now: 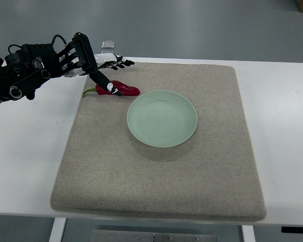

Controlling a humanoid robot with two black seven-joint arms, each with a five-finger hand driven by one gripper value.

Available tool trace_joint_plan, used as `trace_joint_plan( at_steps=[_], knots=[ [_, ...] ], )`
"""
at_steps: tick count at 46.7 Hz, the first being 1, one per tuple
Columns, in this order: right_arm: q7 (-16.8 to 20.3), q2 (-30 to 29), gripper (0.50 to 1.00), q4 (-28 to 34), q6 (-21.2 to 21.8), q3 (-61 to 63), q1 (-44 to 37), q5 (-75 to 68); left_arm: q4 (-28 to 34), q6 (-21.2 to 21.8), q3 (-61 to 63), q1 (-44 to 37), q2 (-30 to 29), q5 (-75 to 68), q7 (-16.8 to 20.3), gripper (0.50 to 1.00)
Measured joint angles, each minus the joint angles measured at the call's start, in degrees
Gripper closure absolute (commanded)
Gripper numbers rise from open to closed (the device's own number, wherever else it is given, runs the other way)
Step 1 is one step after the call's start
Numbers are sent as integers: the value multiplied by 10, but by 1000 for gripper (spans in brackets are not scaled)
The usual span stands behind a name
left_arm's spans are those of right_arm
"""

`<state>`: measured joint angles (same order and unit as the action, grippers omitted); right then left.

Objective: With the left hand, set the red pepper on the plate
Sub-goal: 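Lower the left hand down over the red chili pepper, then close the left hand fingers around the red chili pepper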

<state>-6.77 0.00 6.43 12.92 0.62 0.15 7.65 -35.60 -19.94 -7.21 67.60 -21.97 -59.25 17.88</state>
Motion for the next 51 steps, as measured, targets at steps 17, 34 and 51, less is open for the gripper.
trace_joint_plan(
  at_steps=[17,34,51],
  knots=[
    [0,0,572,0,0,0,0,0,-18,51,1,2,-3,-166,7,542],
    [0,0,572,0,0,0,0,0,-22,87,25,2,4,-179,7,523],
    [0,0,572,0,0,0,0,0,-23,69,34,1,5,-176,15,534]
  ],
)
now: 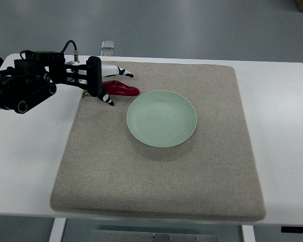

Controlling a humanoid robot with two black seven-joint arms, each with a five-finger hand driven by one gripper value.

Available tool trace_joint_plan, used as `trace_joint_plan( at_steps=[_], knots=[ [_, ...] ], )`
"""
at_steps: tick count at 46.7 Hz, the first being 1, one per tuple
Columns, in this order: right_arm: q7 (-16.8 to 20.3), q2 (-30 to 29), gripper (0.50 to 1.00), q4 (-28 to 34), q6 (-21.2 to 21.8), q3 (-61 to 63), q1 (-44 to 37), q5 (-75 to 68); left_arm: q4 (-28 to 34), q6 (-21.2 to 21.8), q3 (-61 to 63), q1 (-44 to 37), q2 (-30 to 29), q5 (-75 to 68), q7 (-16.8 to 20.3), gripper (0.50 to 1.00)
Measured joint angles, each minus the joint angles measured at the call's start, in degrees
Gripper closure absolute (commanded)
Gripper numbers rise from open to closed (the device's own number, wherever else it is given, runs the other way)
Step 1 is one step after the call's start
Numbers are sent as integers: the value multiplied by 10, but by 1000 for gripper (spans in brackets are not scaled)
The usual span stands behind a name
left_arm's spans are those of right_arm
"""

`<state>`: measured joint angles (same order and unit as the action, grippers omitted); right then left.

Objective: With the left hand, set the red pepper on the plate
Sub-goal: 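Close the left hand fingers around the red chili pepper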

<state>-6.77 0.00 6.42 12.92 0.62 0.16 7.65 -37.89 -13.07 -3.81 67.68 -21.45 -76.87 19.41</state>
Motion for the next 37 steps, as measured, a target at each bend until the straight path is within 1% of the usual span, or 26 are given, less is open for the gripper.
trace_joint_plan(
  at_steps=[4,11,16,19,21,23,25,26,34,37],
  knots=[
    [0,0,572,0,0,0,0,0,0,-12,0,0,1,1,0,538],
    [0,0,572,0,0,0,0,0,2,-14,0,1,1,2,-1,542],
    [0,0,572,0,0,0,0,0,2,-13,0,1,1,3,-1,566],
    [0,0,572,0,0,0,0,0,2,-13,1,1,1,3,-1,600],
    [0,0,572,0,0,0,0,0,2,-13,1,1,1,3,-1,609],
    [0,0,572,0,0,0,0,0,2,-13,1,0,1,3,-1,643],
    [0,0,572,0,0,0,0,0,3,-13,2,0,1,3,-1,656],
    [0,0,572,0,0,0,0,0,3,-13,2,0,1,3,-1,675],
    [0,0,572,0,0,0,0,0,5,-10,2,0,3,2,-1,731],
    [0,0,572,0,0,0,0,0,5,-10,2,0,3,2,-2,791]
  ],
)
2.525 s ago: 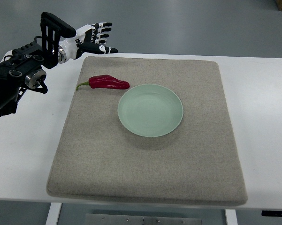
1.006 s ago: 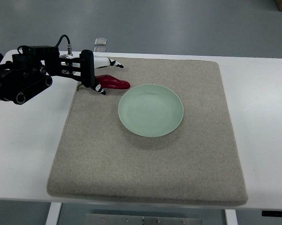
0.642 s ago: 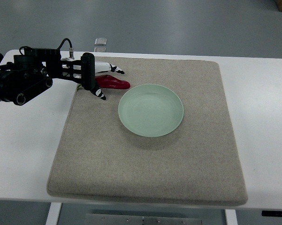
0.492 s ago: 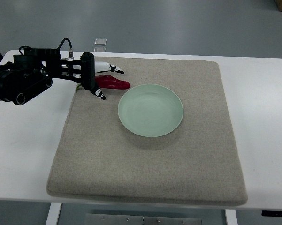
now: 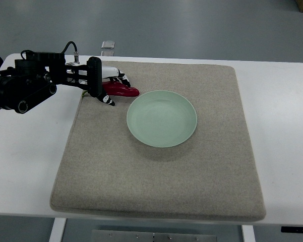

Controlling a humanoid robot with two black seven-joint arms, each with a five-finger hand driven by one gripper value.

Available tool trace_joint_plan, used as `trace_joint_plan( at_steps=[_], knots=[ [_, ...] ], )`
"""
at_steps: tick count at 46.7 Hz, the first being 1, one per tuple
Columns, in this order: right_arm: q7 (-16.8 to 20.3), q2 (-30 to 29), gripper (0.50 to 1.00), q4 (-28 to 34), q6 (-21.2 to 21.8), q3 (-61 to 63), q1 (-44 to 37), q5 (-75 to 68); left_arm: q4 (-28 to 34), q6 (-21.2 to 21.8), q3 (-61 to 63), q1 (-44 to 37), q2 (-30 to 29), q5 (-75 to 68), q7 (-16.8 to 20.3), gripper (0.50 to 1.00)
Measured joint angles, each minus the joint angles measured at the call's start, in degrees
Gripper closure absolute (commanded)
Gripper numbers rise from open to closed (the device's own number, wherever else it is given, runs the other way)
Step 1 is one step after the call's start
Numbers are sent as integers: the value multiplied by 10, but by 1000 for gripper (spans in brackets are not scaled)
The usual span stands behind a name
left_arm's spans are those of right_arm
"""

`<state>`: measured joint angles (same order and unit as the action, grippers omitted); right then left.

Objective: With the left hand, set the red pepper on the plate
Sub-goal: 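Close the left hand fingers around the red chili pepper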

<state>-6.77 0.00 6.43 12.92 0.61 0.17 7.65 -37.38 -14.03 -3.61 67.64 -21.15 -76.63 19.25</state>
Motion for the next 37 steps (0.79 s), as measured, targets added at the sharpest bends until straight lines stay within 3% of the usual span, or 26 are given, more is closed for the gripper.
trace_joint_plan(
  at_steps=[4,12,15,25,37],
  knots=[
    [0,0,572,0,0,0,0,0,0,2,0,0,0,0,-1,812],
    [0,0,572,0,0,0,0,0,0,3,0,0,1,-1,-2,949],
    [0,0,570,0,0,0,0,0,0,3,0,0,1,-2,-2,969],
    [0,0,570,0,0,0,0,0,0,4,0,1,1,-4,-2,1000],
    [0,0,572,0,0,0,0,0,0,4,0,3,0,-4,-4,1000]
  ],
)
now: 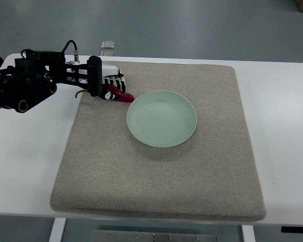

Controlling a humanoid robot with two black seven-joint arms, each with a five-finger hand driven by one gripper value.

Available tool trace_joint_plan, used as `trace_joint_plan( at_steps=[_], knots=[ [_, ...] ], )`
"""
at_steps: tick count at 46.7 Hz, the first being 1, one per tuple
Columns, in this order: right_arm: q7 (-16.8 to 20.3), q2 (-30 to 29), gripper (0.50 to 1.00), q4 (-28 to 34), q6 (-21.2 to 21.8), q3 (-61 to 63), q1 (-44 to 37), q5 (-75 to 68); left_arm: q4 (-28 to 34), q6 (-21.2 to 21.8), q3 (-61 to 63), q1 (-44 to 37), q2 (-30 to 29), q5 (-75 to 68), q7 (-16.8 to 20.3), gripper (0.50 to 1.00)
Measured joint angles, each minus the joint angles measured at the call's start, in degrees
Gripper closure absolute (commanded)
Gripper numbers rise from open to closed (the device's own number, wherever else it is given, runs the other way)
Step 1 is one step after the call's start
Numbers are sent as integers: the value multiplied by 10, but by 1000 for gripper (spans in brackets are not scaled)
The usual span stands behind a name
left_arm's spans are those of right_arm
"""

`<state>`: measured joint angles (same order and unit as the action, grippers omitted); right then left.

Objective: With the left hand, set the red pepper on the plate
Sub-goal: 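Close the left hand fingers around the red chili pepper, then lift the pepper with the left hand and carry it over the plate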

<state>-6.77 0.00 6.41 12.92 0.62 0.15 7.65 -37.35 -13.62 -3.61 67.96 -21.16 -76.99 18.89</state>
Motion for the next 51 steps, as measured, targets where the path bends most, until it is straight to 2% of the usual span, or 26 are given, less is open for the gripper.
trace_joint_plan(
  at_steps=[42,51],
  knots=[
    [0,0,572,0,0,0,0,0,-5,7,-13,19,2,8,-4,1000],
    [0,0,572,0,0,0,0,0,-50,21,-26,23,1,8,-4,1000]
  ],
)
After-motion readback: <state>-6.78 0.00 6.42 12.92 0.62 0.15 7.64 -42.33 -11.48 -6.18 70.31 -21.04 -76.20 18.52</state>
